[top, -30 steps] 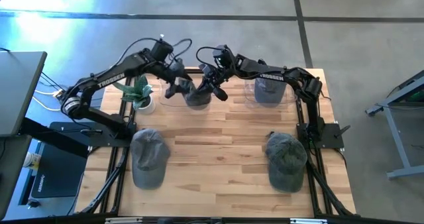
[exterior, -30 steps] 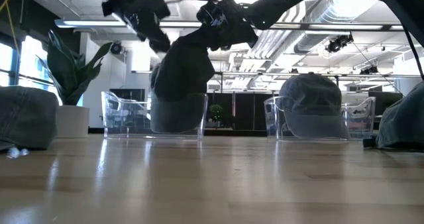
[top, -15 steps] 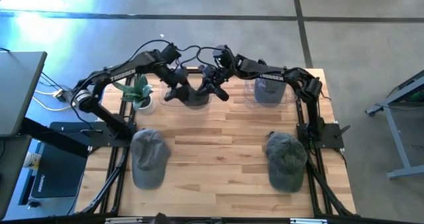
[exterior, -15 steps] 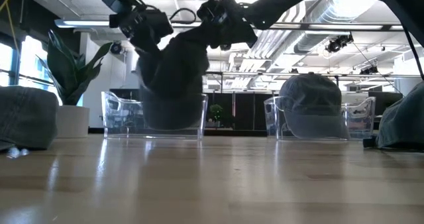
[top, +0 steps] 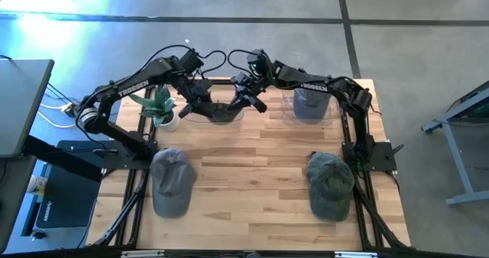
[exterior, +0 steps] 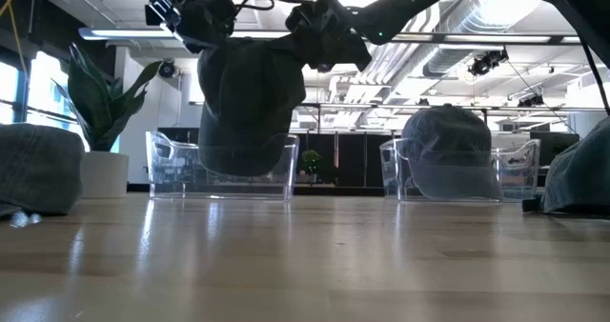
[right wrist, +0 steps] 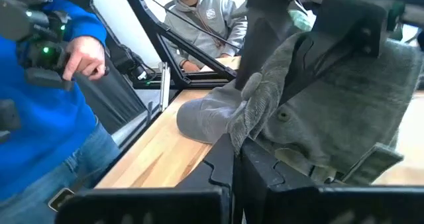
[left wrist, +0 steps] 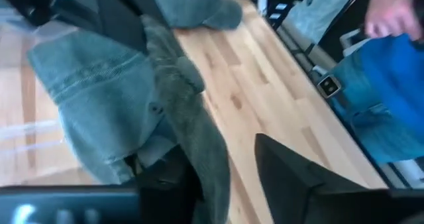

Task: Pick & Place hat
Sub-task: Put the left blue cap into the left transparent bin

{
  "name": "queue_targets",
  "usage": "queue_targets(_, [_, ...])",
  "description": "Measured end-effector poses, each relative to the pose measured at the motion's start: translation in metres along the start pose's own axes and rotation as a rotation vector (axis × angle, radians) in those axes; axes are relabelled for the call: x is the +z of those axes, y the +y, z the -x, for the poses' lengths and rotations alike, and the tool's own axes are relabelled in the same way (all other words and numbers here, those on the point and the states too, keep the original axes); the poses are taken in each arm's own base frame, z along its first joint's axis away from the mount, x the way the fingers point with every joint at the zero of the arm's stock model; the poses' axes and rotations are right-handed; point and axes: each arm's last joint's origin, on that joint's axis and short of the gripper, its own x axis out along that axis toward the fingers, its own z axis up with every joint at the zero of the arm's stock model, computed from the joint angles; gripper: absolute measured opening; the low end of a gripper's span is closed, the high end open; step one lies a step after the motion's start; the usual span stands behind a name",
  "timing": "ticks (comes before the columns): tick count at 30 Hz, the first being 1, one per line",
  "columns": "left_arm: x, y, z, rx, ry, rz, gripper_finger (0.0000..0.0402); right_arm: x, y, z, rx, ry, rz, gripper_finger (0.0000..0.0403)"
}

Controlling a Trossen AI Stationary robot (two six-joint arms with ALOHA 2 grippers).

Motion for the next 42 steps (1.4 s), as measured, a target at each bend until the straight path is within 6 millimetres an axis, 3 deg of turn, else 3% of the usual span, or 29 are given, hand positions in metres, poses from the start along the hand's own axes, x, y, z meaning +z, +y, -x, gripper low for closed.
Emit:
queue_targets(4, [-0.002,0.000,0.000,0.035,0.050,0.011,0.0068,0.000,0.003,-0.006,-0.013,0.007,-0.028,0.0037])
queue_targets(9, [-0.005,-0.001,0.000,0.052,0.095,0.036,0.0007,0.000,0.006,-0.012,-0.011,0.013,-0.035,0.0116])
queue_targets(14, [-0.007,-0.002,0.000,0.059,0.120,0.053,0.0016,-0.004,0.012,-0.027,-0.132,0.074,0.132,0.0190])
queue_targets(18, [-0.007,-0.002,0.000,0.066,0.129,0.059,0.0018,-0.013,0.017,-0.039,-0.232,0.186,0.241,0.0212])
queue_targets(23, [-0.009,-0.003,0.000,0.072,0.160,0.080,0.0019,-0.022,0.020,-0.035,-0.118,0.215,0.133,0.0176])
queue_targets(27, [-0.011,-0.005,0.001,0.058,0.165,0.098,0.0019,-0.020,0.017,-0.025,-0.026,0.160,0.049,0.0110])
queue_targets(32, [-0.013,-0.006,0.001,0.054,0.191,0.132,0.0019,-0.010,0.006,-0.014,-0.097,0.090,0.057,0.0017])
queue_targets(37, [-0.015,-0.005,0.001,0.114,0.249,0.184,0.0019,-0.008,-0.002,-0.009,-0.188,0.074,0.098,0.0022])
queue_targets(42, [-0.017,-0.002,0.003,0.177,0.299,0.199,0.0019,-0.018,-0.013,-0.014,-0.204,0.081,0.057,0.0008])
